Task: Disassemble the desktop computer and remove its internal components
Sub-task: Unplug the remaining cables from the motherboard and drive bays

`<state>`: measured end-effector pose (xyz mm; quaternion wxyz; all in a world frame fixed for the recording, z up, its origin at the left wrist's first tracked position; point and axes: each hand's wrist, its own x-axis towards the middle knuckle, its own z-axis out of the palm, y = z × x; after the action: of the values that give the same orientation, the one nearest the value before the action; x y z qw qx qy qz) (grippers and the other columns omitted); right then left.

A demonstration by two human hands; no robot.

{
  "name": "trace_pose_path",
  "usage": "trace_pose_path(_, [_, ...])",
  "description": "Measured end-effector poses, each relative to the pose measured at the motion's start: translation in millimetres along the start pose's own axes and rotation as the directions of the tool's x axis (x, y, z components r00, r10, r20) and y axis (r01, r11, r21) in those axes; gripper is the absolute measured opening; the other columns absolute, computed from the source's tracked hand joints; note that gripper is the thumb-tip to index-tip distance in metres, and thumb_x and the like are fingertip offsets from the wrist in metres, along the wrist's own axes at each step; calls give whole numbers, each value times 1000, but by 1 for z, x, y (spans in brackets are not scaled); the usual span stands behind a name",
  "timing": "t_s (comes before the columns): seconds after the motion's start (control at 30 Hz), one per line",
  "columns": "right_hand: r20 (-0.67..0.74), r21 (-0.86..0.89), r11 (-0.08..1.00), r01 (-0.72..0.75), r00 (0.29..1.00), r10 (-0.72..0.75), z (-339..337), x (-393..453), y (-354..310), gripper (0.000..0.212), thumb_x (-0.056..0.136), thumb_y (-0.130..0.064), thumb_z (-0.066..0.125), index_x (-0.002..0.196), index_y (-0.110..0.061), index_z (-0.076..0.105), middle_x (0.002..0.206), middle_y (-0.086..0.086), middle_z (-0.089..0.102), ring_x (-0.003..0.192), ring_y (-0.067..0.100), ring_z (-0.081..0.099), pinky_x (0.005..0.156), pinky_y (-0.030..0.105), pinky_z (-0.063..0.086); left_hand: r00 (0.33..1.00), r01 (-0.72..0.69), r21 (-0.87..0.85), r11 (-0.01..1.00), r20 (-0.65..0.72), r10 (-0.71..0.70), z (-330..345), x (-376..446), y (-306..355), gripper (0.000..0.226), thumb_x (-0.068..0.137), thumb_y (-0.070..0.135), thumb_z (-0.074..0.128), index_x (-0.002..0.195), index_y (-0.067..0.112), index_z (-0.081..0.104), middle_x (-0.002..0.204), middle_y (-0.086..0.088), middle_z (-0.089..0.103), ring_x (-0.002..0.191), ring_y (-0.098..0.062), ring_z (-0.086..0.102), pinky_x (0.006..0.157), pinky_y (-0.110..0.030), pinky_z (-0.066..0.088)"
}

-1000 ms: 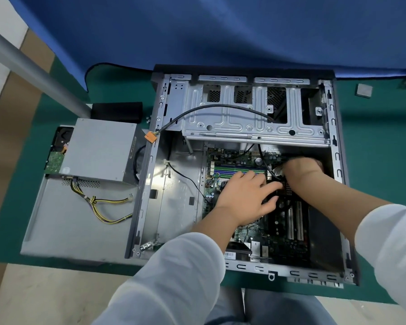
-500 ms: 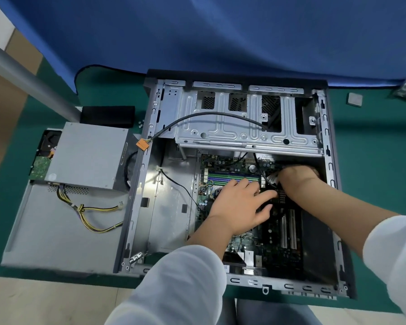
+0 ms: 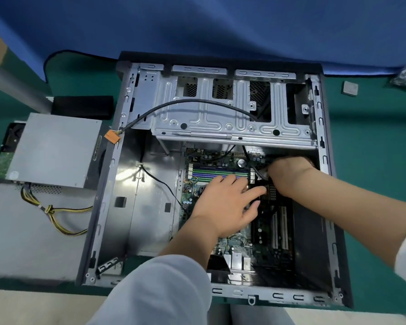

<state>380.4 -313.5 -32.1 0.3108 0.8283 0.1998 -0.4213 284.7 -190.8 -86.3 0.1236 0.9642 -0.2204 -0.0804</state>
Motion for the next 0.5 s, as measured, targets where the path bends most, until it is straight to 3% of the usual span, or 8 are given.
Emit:
trace_pose_path(0.17, [-5, -65, 998, 23, 1000, -23, 1, -3, -5, 47, 96, -16, 49, 140, -23, 39, 137, -1, 46, 125, 21, 47, 87, 34, 45, 999, 2, 26, 1000, -40, -1, 2, 0, 2, 41, 94, 42, 27, 128, 32, 48, 98, 2, 60, 90, -21, 52, 74, -35, 37])
trace_pose_path(0.3, [-40, -62, 998, 32, 999, -35, 1, 1, -7, 44, 95, -18, 48, 138, -27, 43, 135, -4, 48, 124, 19, 48, 78, 30, 37, 997, 5, 61, 998, -75, -1, 3, 2, 1, 36, 92, 39, 29, 116, 25, 53, 93, 1, 59, 84, -21, 51, 71, -35, 37])
trace_pose_path(0.43, [-44, -56, 998, 16, 999, -18, -2, 7, -4, 33, 96, -16, 46, 128, -20, 51, 112, -2, 50, 101, 20, 49, 75, 32, 35, 996, 7, 87, 996, -93, 2, 6, 2, 0, 36, 93, 38, 27, 112, 23, 54, 90, 0, 58, 81, -23, 51, 68, -34, 35])
trace_pose_path(0.5, [-80, -18, 1000, 2, 997, -4, 1, 10, -5, 33, 95, -16, 46, 127, -16, 52, 111, -1, 50, 100, 21, 50, 73, 33, 36, 996, 8, 81, 997, -91, -1, 5, 2, 0, 39, 93, 39, 27, 117, 24, 54, 91, 2, 59, 83, -22, 52, 70, -34, 37])
